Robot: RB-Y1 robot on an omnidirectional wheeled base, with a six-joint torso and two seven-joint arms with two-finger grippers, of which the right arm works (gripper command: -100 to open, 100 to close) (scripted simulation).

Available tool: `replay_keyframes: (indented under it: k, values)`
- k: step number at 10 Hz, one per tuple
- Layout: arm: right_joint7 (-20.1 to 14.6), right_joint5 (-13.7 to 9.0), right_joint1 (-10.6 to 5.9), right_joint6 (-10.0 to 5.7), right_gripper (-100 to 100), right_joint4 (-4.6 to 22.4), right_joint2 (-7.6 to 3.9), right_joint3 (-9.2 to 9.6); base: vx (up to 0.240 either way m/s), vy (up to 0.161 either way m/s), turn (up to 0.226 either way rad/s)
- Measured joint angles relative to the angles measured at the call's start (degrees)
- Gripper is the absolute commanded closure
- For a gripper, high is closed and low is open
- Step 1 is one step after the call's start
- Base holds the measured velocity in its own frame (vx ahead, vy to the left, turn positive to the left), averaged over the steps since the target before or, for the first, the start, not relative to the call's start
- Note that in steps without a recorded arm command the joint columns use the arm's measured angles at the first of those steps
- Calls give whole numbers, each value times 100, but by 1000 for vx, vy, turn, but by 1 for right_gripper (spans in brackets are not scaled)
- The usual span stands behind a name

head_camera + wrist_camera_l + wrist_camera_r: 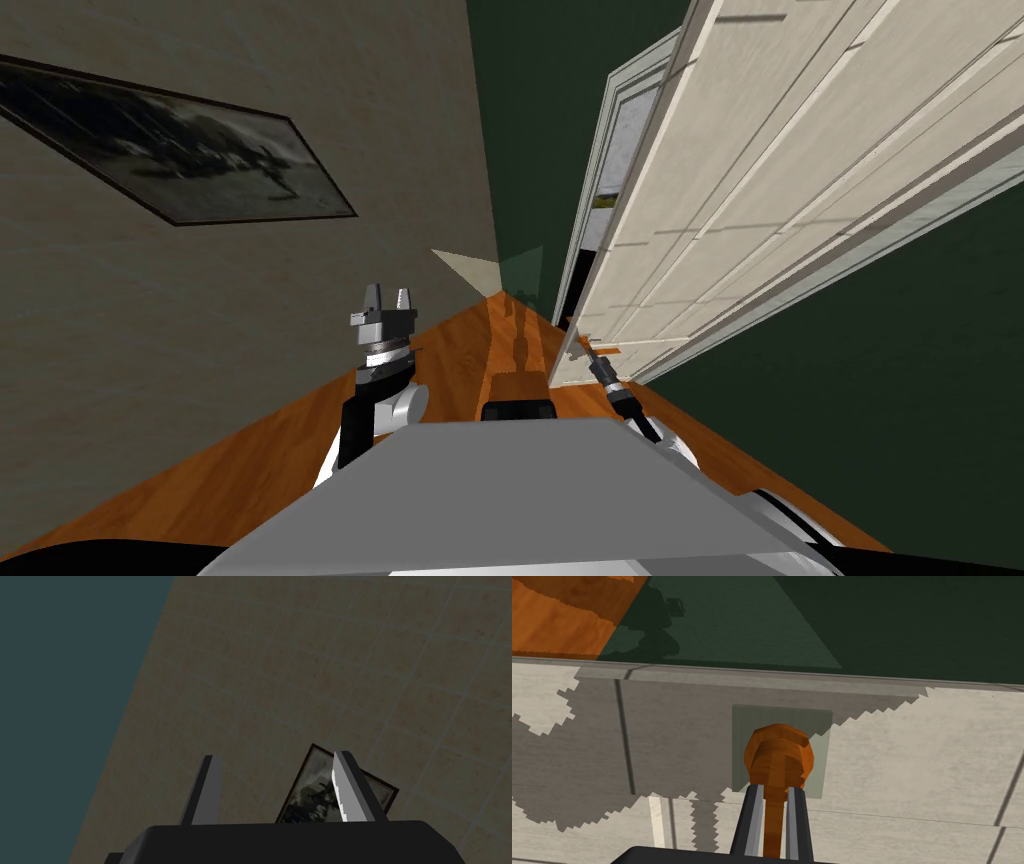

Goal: Pull the door open

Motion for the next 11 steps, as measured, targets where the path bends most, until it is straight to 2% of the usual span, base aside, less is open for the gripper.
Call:
replay_keyframes:
  k: [4,7,8,9,11]
  values:
    - [-99,-66,-136,-180,100,398,-35,-47,-200,-79,218]
    - [-153,-89,-194,-272,100,570,-38,-57,-134,-60,103]
    - [-173,-104,-163,-280,100,542,-67,-70,-113,-24,61]
    - [-192,-103,-293,-393,100,791,-46,-70,-39,-1,24]
    - [-201,-104,-300,-488,100,872,-52,-55,-155,-50,183]
